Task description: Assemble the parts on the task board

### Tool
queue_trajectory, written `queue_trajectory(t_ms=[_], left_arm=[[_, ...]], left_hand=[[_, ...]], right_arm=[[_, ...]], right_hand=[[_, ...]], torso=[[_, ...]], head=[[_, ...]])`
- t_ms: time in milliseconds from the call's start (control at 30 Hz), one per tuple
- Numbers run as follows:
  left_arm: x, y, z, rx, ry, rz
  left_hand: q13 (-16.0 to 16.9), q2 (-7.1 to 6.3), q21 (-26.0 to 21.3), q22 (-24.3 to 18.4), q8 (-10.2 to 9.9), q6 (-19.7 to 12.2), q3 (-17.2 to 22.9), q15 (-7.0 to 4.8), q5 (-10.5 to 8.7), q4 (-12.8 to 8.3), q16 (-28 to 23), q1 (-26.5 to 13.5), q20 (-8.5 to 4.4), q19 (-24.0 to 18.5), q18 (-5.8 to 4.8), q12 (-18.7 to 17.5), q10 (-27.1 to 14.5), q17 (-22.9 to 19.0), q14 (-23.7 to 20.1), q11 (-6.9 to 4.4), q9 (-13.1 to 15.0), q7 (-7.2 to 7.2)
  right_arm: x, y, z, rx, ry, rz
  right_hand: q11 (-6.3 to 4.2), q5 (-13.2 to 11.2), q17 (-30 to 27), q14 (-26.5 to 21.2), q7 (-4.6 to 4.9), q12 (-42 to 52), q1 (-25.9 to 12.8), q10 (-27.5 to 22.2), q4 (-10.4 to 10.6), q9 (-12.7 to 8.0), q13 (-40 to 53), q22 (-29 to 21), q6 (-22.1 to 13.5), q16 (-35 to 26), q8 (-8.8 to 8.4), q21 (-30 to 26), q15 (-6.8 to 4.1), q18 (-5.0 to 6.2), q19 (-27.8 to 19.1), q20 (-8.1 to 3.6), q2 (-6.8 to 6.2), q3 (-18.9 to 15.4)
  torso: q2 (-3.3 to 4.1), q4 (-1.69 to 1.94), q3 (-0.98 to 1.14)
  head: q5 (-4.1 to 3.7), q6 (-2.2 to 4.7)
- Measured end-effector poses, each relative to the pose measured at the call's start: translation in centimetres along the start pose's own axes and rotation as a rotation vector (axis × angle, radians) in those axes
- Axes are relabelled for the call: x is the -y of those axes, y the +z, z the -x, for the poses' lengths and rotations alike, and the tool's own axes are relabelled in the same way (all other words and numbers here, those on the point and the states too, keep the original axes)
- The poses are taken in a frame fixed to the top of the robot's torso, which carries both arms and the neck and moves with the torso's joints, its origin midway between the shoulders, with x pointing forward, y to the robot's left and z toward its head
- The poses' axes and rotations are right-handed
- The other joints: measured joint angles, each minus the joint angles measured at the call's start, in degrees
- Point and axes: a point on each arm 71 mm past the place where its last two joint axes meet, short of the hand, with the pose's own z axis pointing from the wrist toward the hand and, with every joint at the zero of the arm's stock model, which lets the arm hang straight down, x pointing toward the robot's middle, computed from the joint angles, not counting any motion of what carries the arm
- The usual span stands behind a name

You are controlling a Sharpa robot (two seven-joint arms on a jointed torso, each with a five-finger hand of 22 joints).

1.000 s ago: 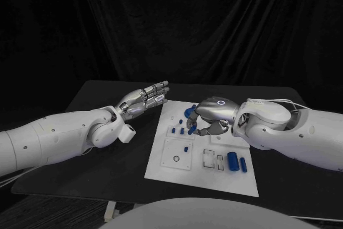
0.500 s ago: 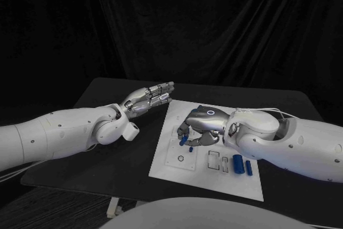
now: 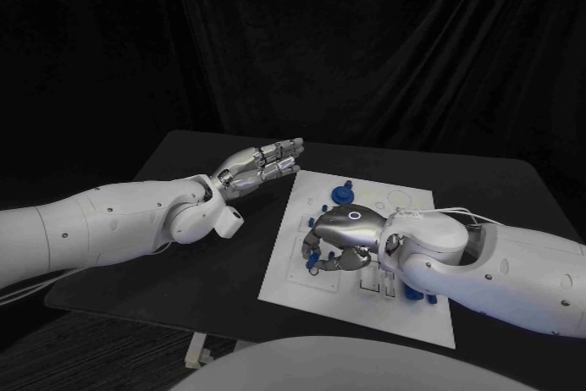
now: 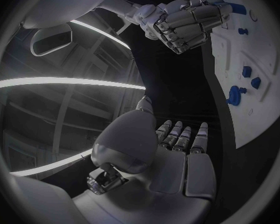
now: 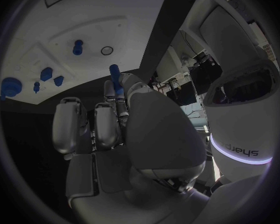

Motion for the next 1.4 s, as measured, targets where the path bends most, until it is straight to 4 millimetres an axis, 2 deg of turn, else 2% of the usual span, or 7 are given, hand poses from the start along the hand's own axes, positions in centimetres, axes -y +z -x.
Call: queue_trajectory(t_ms=[400, 600, 1400], left_arm=[[-0.1, 0.1, 0.0, -0.001, -0.001, 0.001], [-0.1, 0.1, -0.1, -0.003, -0.002, 0.003], [-0.5, 0.1, -0.3, -0.010, -0.011, 0.019]], left_hand=[[0.0, 0.00, 0.2, 0.0, 0.0, 0.5, 0.0, 0.00, 0.48, 0.0, 0.0, 0.0, 0.00, 0.0, 0.00, 0.0, 0.2, 0.0, 0.0, -0.20, 0.0, 1.10], [0.0, 0.00, 0.2, 0.0, 0.0, 0.7, 0.3, 0.00, 1.46, 0.0, 0.0, 0.0, 0.00, 0.0, 0.00, 0.0, 0.2, 0.0, 0.0, -0.20, 0.0, 1.30], [0.0, 0.04, 0.2, 0.0, 0.0, 0.7, 0.8, 0.01, 2.61, -0.2, 0.0, 0.4, 0.00, 0.0, 0.00, 0.0, 0.2, 0.0, 0.0, -0.20, 0.0, 1.70]], right_arm=[[-0.1, 0.0, -0.9, -0.016, -0.017, -0.020], [-0.1, 0.0, -1.4, -0.027, -0.031, -0.029], [0.0, 0.4, -2.2, -0.043, -0.060, -0.050]], right_hand=[[0.00, 0.0, -0.1, 0.0, 0.00, 0.0, 0.0, 0.0, -0.2, 0.0, 0.0, 0.0, 0.0, 0.0, -0.01, 0.0, 0.00, 0.00, 0.0, 0.00, 0.00, 0.2], [0.01, 0.0, -0.1, 0.0, 0.00, 0.0, 0.0, 0.0, -0.3, 0.0, -0.1, 0.0, 0.0, 0.0, -0.04, 0.0, 0.00, 0.00, 0.0, 0.00, 0.00, 0.3], [0.01, 0.0, -0.1, 0.0, -0.01, 0.0, 0.0, 0.0, -0.3, 0.0, 0.0, 0.0, 0.0, 0.0, -0.06, 0.0, 0.00, 0.00, 0.0, 0.00, 0.00, 0.3]], torso=[[0.03, -0.04, 0.00], [0.07, -0.04, 0.00], [0.07, -0.02, 0.00]], head=[[-0.07, 0.01], [-0.15, 0.01], [-0.30, 0.01]])
